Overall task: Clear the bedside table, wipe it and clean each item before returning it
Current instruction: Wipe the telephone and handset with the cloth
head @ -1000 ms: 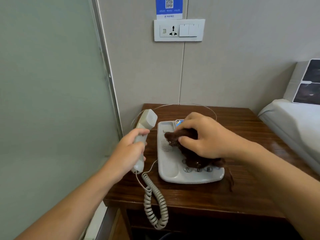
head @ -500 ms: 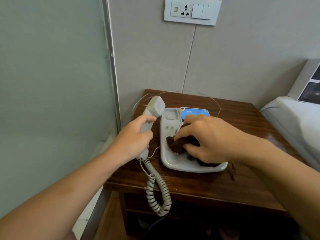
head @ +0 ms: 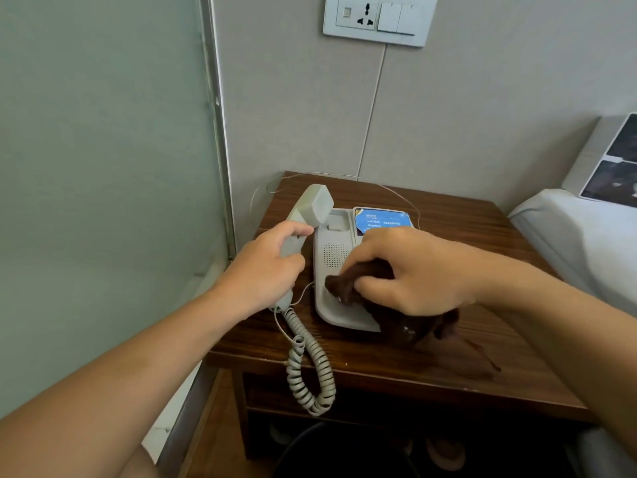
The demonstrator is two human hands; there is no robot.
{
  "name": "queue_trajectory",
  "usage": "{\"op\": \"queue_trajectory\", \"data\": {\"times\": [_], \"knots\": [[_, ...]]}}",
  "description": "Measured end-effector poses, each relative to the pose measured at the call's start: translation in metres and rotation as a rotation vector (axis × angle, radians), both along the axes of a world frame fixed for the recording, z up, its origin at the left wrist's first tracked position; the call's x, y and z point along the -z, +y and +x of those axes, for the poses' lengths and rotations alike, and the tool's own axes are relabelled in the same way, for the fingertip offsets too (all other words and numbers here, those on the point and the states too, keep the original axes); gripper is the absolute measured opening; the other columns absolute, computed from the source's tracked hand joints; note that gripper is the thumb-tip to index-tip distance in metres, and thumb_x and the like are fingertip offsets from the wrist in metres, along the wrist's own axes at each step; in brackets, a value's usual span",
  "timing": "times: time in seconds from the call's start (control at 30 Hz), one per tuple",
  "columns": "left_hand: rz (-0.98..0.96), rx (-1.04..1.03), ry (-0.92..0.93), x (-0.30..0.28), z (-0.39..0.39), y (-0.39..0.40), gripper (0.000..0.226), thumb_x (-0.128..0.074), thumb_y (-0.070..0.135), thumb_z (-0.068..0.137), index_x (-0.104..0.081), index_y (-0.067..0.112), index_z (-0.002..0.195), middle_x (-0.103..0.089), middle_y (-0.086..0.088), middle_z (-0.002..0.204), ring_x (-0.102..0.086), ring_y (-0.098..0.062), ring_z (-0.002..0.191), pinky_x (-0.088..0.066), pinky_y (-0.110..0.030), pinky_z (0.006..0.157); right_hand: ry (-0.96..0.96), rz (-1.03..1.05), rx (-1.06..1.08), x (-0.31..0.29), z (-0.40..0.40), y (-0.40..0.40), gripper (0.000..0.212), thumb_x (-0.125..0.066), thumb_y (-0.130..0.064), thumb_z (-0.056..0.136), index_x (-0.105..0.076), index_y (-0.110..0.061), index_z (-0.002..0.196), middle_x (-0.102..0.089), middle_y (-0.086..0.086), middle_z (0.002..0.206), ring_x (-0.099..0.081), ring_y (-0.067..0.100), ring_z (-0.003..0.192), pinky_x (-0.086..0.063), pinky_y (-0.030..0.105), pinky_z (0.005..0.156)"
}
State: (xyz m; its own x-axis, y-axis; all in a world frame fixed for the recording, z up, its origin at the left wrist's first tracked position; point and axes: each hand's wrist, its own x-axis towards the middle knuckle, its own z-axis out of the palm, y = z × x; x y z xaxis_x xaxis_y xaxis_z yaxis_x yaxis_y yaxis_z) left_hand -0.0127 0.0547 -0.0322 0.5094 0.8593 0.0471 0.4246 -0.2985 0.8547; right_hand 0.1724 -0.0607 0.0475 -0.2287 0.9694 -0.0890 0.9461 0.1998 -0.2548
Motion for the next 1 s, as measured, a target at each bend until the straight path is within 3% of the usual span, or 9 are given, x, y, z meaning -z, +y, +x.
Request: {"op": "queue_trajectory", "data": {"times": [0.13,0.23,0.3,0.47,0.67,0.77,0.87,0.93,1.0], "knots": [[-0.002,-0.001,-0.021,0.002,0.0,0.002,0.053,-0.053,0.009,0.09,-0.061,0.046,0.127,-0.067,0.007,0.102,-0.071,-0.022,0.077,-0.061,-0.054,0.08,-0.115,0.027,-0.024,0.019,-0.011,-0.004,0.023,-0.058,-0.035,0.096,-0.07,-0.035,0.116,-0.055,-0.011,0.104,-0.056,0.009,0.097,-0.05,0.033,0.091],[0.002,0.002,-0.014,0.002,0.0,0.002,0.052,-0.054,0.01,0.089,-0.06,0.047,0.126,-0.065,0.008,0.105,-0.071,-0.02,0.077,-0.062,-0.053,0.082,-0.101,-0.066,-0.042,0.007,-0.008,-0.008,0.022,-0.058,-0.034,0.097,-0.072,-0.036,0.113,-0.06,-0.015,0.099,-0.06,0.008,0.095,-0.051,0.027,0.086],[0.008,0.012,-0.012,0.001,-0.001,0.002,0.052,-0.054,0.011,0.09,-0.06,0.047,0.126,-0.065,0.01,0.104,-0.072,-0.02,0.076,-0.061,-0.053,0.082,-0.062,-0.005,-0.004,0.005,-0.003,-0.008,0.024,-0.059,-0.032,0.096,-0.073,-0.036,0.114,-0.06,-0.018,0.095,-0.059,0.006,0.094,-0.05,0.024,0.086],[0.021,0.032,0.012,-0.003,-0.001,-0.002,0.052,-0.054,0.012,0.092,-0.057,0.045,0.132,-0.056,0.021,0.112,-0.071,-0.017,0.079,-0.061,-0.049,0.085,-0.128,0.009,-0.039,0.02,-0.01,-0.021,0.027,-0.057,-0.037,0.097,-0.068,-0.039,0.121,-0.051,-0.011,0.107,-0.057,0.011,0.1,-0.05,0.033,0.091],[0.01,0.004,-0.026,-0.006,-0.003,-0.002,0.053,-0.053,0.01,0.09,-0.059,0.046,0.129,-0.062,0.012,0.113,-0.071,-0.016,0.077,-0.061,-0.052,0.083,-0.122,0.138,0.021,0.019,-0.009,-0.026,0.031,-0.056,-0.04,0.097,-0.065,-0.041,0.126,-0.052,-0.012,0.11,-0.055,0.01,0.103,-0.051,0.033,0.09],[0.004,-0.028,-0.026,-0.008,-0.002,-0.004,0.053,-0.053,0.011,0.092,-0.056,0.046,0.132,-0.063,0.012,0.107,-0.071,-0.018,0.075,-0.061,-0.051,0.082,-0.151,0.072,-0.06,0.022,-0.009,-0.024,0.031,-0.057,-0.04,0.096,-0.066,-0.04,0.125,-0.052,-0.011,0.109,-0.056,0.01,0.102,-0.051,0.034,0.091],[-0.014,-0.048,-0.046,-0.008,-0.002,-0.005,0.053,-0.053,0.011,0.093,-0.056,0.049,0.129,-0.067,0.005,0.098,-0.072,-0.027,0.079,-0.061,-0.054,0.079,-0.056,0.1,-0.037,0.0,0.009,-0.004,0.026,-0.061,-0.037,0.095,-0.071,-0.042,0.118,-0.056,-0.016,0.103,-0.056,0.004,0.097,-0.05,0.026,0.086],[-0.019,-0.051,-0.071,-0.009,-0.001,-0.005,0.053,-0.053,0.017,0.087,-0.057,0.054,0.125,-0.067,0.009,0.102,-0.071,-0.025,0.09,-0.061,-0.055,0.077,-0.078,0.225,0.002,-0.003,0.021,0.018,0.03,-0.064,-0.034,0.094,-0.072,-0.041,0.122,-0.056,-0.011,0.105,-0.056,0.005,0.095,-0.051,0.029,0.084],[-0.019,-0.057,-0.084,-0.009,-0.001,-0.003,0.054,-0.051,0.023,0.08,-0.056,0.059,0.12,-0.067,0.011,0.102,-0.071,-0.023,0.09,-0.061,-0.055,0.078,-0.148,0.183,-0.044,0.001,0.026,0.038,0.035,-0.065,-0.035,0.093,-0.069,-0.042,0.127,-0.055,-0.007,0.109,-0.056,0.009,0.099,-0.052,0.034,0.086]]}}
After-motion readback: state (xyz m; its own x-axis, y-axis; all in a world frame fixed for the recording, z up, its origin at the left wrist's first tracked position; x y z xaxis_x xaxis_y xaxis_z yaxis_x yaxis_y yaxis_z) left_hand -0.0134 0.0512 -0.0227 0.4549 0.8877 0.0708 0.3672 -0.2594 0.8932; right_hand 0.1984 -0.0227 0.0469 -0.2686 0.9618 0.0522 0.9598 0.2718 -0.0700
